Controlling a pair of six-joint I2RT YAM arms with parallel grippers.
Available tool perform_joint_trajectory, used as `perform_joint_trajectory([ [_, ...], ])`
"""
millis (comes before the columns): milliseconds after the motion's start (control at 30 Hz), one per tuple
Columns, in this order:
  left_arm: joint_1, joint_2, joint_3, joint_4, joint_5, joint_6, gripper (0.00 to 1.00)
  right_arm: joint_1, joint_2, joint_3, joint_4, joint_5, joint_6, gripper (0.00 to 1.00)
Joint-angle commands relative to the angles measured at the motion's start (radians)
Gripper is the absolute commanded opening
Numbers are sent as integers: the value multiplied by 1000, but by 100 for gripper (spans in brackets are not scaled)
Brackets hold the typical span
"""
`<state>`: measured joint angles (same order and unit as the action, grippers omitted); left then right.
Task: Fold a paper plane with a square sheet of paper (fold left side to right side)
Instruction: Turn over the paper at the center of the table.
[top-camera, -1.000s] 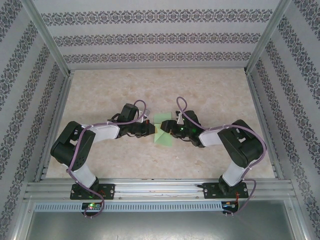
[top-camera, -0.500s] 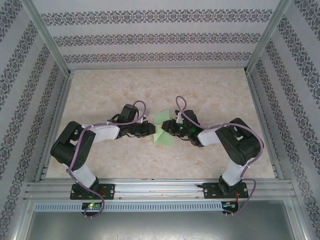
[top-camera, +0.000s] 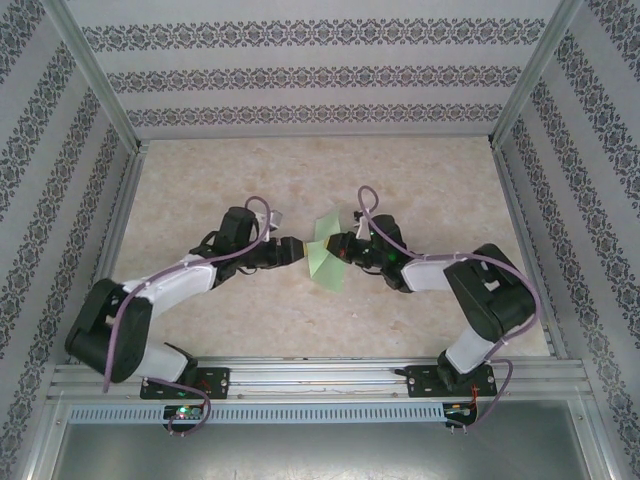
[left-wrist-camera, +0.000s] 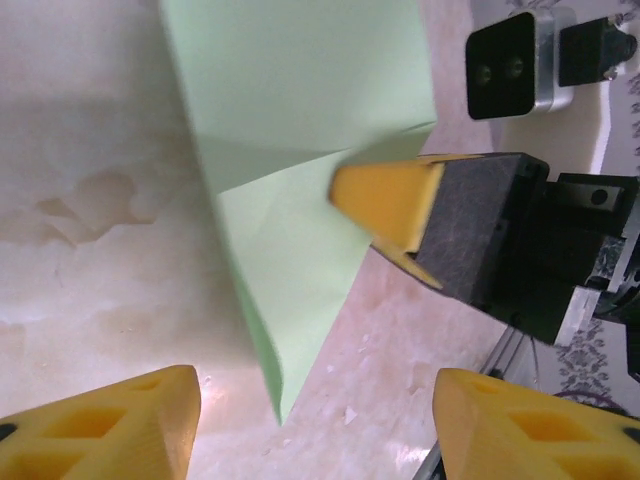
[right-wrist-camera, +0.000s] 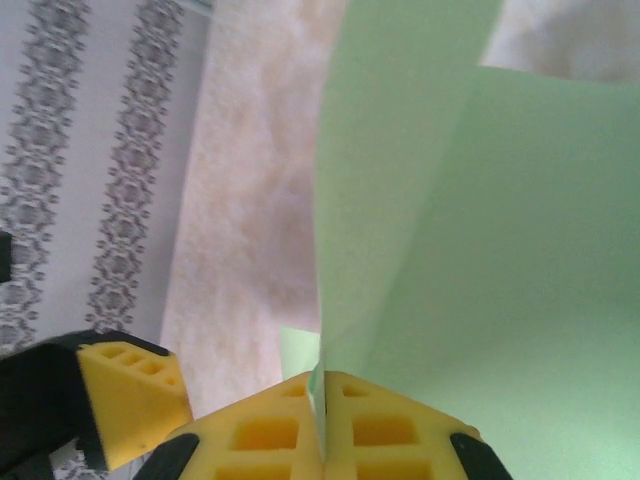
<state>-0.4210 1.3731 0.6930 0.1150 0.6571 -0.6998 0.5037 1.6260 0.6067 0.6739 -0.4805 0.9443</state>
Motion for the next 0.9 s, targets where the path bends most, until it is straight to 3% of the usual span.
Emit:
perform_joint_trajectory([
  [0,22,-100,-22,52,-16,-37,72,-26,-99,5,41,-8,-60,2],
  [233,29,-188,-8,264,117,-204,92,-63,-260,29,122,-33,-55,3],
  [433,18,-123,30,452,209,-353,92,-60,-300,71,211,-53,8,3],
  [667,-11,-57,65,540,225,-397,91,-33,-280,85,291,-49,72,3],
  [867,-15,-12,88,604,244,-427,80,1,-250,93,319,-37,105,3],
])
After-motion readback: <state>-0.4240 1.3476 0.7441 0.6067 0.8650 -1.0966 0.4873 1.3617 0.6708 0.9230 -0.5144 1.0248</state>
